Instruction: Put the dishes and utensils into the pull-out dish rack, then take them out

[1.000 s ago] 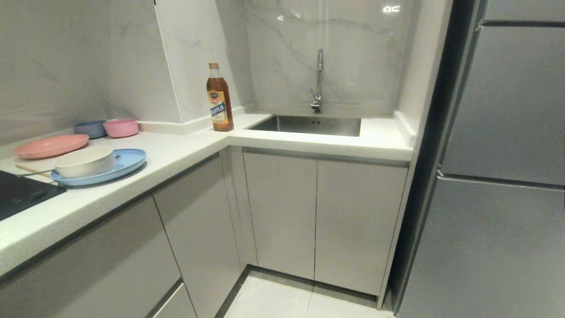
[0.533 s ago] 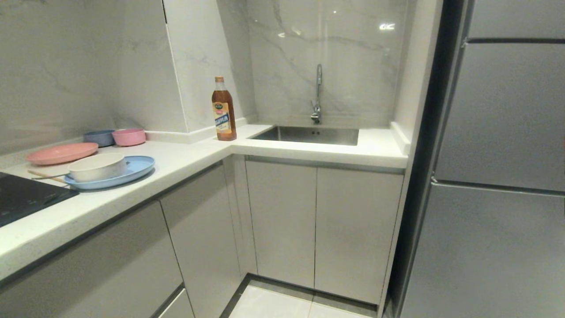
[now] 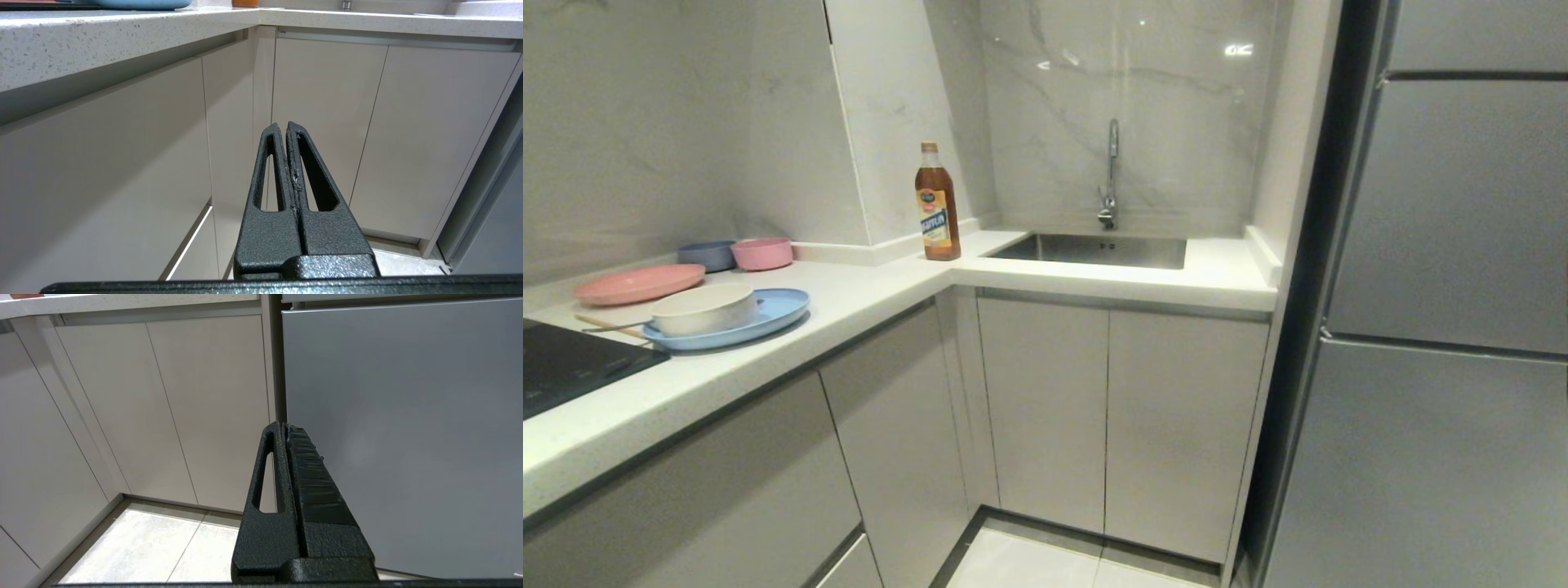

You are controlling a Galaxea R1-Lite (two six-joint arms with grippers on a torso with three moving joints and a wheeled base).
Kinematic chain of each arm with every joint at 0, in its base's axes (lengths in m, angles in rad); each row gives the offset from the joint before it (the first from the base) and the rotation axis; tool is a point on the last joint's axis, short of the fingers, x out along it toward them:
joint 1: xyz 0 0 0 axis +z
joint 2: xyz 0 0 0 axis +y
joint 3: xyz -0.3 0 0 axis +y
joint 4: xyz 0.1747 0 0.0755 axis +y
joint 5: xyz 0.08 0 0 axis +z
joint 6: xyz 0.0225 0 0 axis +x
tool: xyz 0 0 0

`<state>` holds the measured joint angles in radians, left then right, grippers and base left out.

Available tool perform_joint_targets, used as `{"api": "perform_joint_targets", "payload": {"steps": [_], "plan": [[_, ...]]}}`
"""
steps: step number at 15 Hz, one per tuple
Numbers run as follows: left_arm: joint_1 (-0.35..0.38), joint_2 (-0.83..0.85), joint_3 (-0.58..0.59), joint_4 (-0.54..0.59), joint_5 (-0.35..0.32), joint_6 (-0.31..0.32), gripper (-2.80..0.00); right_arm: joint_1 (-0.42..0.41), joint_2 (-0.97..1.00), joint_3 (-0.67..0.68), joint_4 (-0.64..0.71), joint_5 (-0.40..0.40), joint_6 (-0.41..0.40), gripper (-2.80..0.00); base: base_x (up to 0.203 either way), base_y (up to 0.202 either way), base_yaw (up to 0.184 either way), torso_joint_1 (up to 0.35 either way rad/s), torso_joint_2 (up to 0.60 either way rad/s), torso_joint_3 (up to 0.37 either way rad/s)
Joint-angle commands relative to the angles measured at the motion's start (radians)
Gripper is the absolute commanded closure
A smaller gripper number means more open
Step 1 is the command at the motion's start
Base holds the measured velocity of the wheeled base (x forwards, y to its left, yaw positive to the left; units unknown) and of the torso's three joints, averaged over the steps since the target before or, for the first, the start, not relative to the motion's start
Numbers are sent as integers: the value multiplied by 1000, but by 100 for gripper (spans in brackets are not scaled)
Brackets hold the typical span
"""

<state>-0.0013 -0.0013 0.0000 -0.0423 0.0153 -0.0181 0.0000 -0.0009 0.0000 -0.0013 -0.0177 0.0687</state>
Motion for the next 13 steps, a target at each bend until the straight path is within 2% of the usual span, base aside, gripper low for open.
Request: {"api": "perform_joint_targets", "payload": {"steps": [1, 13], "plan": [[1, 0, 18, -1, 2, 0, 0, 0, 1, 0, 0, 0, 0, 0, 0, 0, 0, 0, 0, 0], [1, 0, 18, -1, 2, 0, 0, 0, 1, 0, 0, -1, 6, 0, 0, 0, 0, 0, 0, 0]]}}
